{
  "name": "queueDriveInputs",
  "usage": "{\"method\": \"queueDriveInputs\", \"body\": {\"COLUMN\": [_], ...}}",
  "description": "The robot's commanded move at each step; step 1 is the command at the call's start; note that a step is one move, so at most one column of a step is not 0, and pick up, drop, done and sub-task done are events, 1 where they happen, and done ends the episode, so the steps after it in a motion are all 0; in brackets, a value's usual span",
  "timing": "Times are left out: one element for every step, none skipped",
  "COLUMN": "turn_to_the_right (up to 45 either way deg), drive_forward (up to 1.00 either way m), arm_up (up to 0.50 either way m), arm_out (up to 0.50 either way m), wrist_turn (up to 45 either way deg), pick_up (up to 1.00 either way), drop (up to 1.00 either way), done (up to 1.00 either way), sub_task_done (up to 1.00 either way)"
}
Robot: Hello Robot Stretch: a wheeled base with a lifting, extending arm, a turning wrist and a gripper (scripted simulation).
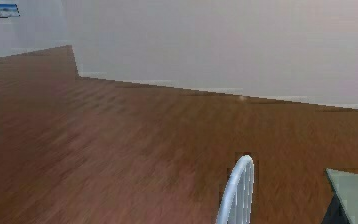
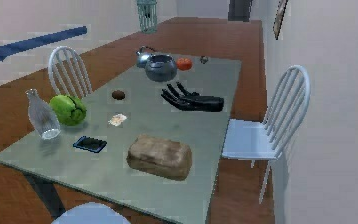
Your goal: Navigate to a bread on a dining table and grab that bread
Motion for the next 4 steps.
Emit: {"method": "queueDriveInputs", "body": {"turn_to_the_right": [0.0,0.0,0.0,0.0], "drive_forward": [0.00,0.00,0.00,0.00], "arm_up": [0.50,0.38,0.00,0.00], "arm_out": [0.00,0.00,0.22,0.00], "wrist_turn": [0.0,0.0,0.0,45.0], "pick_up": [0.00,0.00,0.00,0.00], "drop": [0.00,0.00,0.00,0.00], "done": [0.00,0.00,0.00,0.00], "sub_task_done": [0.00,0.00,0.00,0.00]}}
